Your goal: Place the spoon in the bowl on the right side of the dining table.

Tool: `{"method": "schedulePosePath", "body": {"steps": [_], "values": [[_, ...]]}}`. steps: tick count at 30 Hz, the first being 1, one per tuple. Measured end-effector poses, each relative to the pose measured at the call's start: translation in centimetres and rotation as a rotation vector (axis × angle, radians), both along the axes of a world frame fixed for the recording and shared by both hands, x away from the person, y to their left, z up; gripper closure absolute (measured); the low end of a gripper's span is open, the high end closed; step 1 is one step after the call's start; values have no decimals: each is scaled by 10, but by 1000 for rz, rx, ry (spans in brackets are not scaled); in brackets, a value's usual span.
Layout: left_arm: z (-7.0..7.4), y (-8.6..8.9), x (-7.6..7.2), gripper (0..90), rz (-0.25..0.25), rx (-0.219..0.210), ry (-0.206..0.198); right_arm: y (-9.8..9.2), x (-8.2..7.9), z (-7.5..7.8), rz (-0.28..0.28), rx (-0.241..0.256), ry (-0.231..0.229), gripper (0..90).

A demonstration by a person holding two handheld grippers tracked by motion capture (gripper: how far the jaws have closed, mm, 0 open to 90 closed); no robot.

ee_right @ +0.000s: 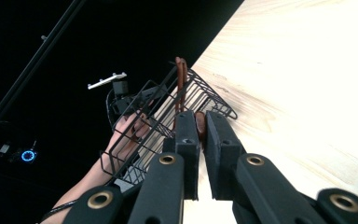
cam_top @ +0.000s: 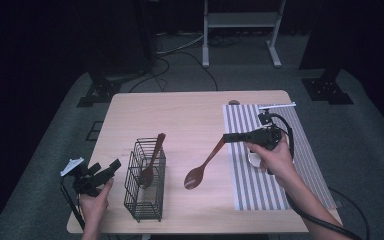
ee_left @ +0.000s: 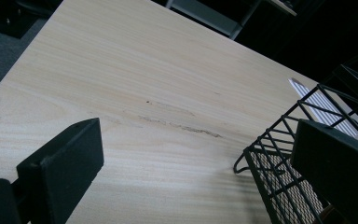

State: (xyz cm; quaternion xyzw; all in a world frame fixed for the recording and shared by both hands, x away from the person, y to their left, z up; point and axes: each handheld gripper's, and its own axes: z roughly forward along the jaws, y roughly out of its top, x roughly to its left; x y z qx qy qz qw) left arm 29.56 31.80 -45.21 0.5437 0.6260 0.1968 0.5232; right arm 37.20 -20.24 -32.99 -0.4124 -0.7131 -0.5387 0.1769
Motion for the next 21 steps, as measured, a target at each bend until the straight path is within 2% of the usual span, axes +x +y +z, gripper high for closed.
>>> {"method": "schedulePosePath", "body": {"steps": [21], "values": [[0, 0, 0, 16, 0, -1, 2, -30, 5, -13, -76, -16, 24, 839]]}}
